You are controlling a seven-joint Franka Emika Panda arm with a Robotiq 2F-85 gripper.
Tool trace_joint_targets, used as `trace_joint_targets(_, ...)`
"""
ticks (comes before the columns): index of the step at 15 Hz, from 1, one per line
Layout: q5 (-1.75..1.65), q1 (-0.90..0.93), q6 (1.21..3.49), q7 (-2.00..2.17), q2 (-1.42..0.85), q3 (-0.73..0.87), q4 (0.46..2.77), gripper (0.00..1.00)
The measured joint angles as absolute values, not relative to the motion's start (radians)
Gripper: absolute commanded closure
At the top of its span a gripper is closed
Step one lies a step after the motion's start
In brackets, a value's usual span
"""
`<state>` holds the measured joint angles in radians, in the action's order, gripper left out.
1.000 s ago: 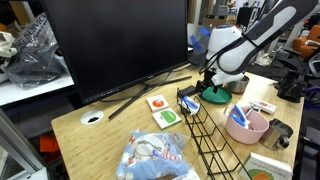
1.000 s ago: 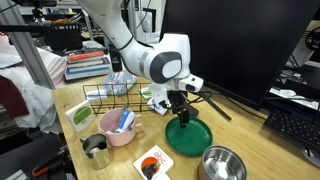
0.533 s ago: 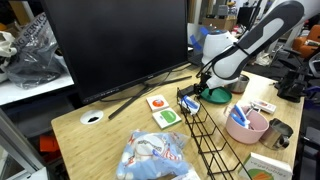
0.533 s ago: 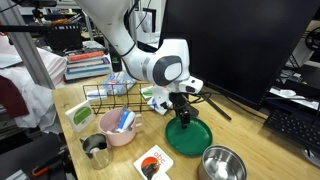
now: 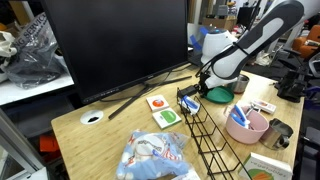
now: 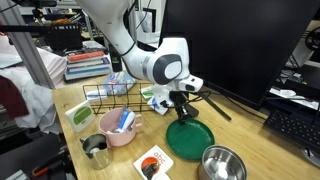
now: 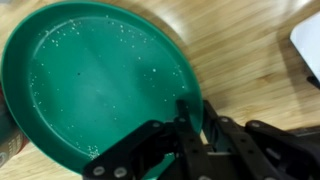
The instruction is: Move the green plate to the left
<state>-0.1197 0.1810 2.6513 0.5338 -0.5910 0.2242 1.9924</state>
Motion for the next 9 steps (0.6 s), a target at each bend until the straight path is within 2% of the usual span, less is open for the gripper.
trace_joint_targets(9,-0.134,0.181,2.651,0.523,-0.530,0.235,2.002,0.99)
